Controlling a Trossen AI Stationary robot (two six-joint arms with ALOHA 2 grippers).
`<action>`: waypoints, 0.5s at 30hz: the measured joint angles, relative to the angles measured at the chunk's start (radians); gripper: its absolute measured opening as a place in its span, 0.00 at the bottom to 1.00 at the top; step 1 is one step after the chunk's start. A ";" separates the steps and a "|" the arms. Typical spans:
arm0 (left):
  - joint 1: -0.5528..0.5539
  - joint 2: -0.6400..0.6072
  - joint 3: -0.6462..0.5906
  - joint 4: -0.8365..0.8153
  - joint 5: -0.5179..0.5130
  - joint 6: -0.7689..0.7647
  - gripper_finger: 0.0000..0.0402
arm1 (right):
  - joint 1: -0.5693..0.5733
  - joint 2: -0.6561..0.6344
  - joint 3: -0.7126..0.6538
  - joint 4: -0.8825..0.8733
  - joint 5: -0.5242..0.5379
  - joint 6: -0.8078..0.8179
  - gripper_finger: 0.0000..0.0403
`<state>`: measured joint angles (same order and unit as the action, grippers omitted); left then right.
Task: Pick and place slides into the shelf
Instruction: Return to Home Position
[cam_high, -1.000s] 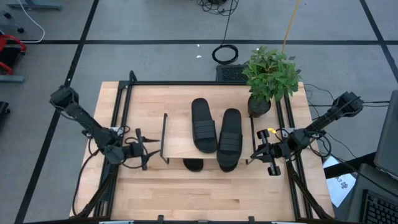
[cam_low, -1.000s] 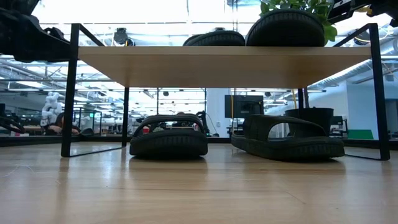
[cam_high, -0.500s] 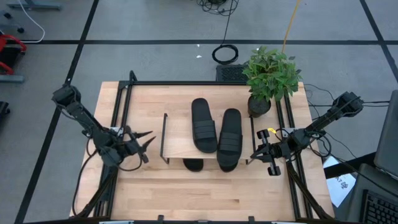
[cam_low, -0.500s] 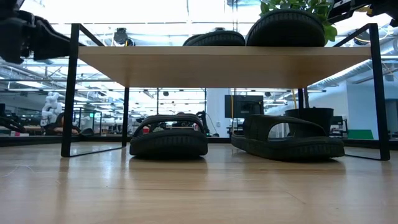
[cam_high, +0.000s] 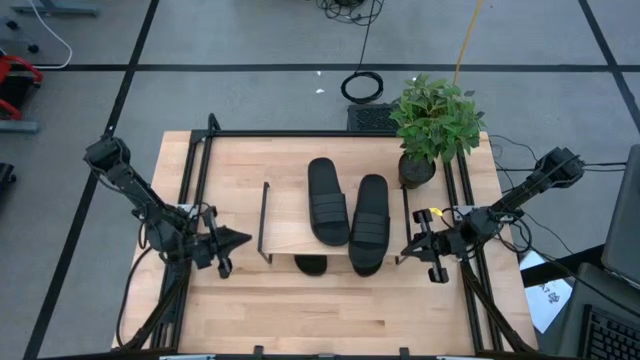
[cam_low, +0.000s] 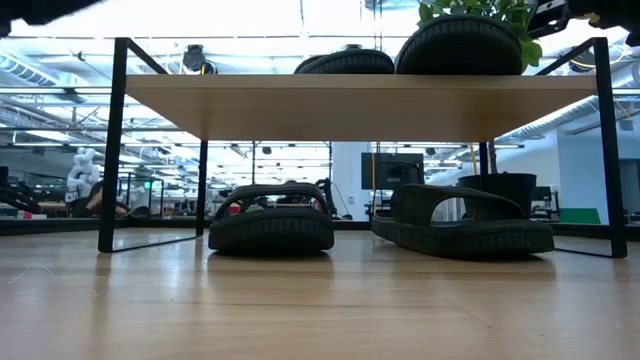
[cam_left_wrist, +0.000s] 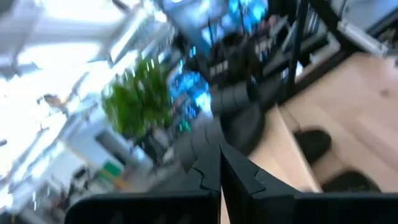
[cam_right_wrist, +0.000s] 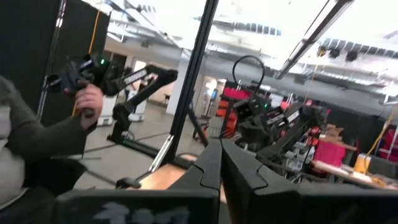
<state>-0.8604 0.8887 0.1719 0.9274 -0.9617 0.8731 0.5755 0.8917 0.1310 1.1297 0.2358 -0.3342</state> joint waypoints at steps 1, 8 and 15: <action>0.000 -0.001 0.000 0.032 0.025 0.036 0.01 | 0.000 0.000 0.000 0.013 0.002 -0.004 0.00; 0.025 -0.003 0.001 0.072 0.273 -0.023 0.01 | 0.000 0.000 0.000 0.033 0.002 -0.002 0.00; 0.031 -0.003 0.001 0.034 0.184 -0.074 0.01 | 0.000 0.000 0.000 0.038 0.004 0.057 0.00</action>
<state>-0.8291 0.8856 0.1726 0.9617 -0.7782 0.7987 0.5755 0.8913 0.1310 1.1681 0.2397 -0.2771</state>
